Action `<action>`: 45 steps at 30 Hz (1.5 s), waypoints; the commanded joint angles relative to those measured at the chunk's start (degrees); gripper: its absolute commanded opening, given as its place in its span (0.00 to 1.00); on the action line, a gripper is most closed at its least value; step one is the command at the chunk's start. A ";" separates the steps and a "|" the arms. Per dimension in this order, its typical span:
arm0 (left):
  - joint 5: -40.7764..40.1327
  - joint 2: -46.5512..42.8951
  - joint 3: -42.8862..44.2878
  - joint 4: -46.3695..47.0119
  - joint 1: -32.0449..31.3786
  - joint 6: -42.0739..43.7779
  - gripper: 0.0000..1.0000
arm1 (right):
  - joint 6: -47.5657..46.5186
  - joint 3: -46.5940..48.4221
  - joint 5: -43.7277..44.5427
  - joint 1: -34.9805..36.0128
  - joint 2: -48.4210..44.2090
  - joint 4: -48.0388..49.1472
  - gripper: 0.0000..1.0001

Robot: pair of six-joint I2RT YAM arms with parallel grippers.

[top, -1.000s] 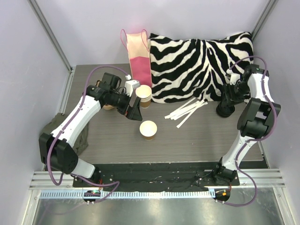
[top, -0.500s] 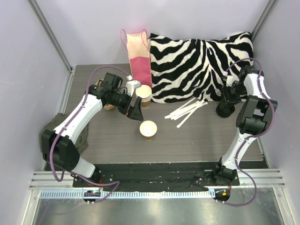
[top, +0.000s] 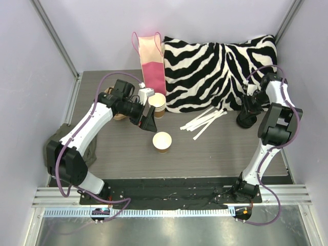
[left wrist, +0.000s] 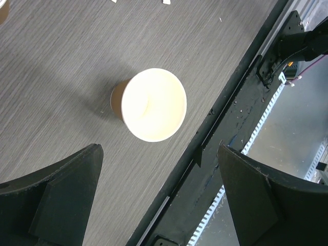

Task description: Pack the takeout coffee

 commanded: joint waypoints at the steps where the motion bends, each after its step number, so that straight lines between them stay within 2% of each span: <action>1: 1.32 -0.21 1.10 1.46 0.05 0.16 1.00 | 1.14 1.72 -1.45 0.48 0.67 0.17 0.35; 5: 1.24 -0.30 1.10 1.46 -0.04 0.25 1.00 | 1.31 1.89 -1.89 0.48 0.41 -0.10 0.20; 6: 1.32 -0.39 1.10 1.46 -0.04 0.25 1.00 | 1.31 1.98 -1.80 0.48 -0.02 -0.36 0.12; 9: 1.41 -0.39 1.28 1.28 -0.04 0.34 1.00 | 1.14 2.60 -1.71 0.48 -0.82 -1.58 0.01; 20: 2.03 -0.30 2.16 1.54 0.05 -0.36 1.00 | 1.58 3.74 -2.86 0.48 -4.60 -3.44 0.01; 34: 1.32 0.32 2.42 3.04 -0.04 -1.24 1.00 | 1.22 4.00 -0.31 1.45 -3.99 -3.52 0.01; 40: 1.15 0.49 2.33 3.21 -0.04 -1.42 1.00 | 2.45 2.07 2.06 2.94 -3.63 -0.45 0.02; 42: 0.88 0.40 2.16 3.22 -0.04 -1.51 1.00 | 2.72 1.72 2.68 3.30 -3.37 0.52 0.05; 45: 0.79 0.40 2.07 3.22 -0.04 -1.33 0.99 | 2.72 2.16 2.86 3.47 -3.11 0.61 0.25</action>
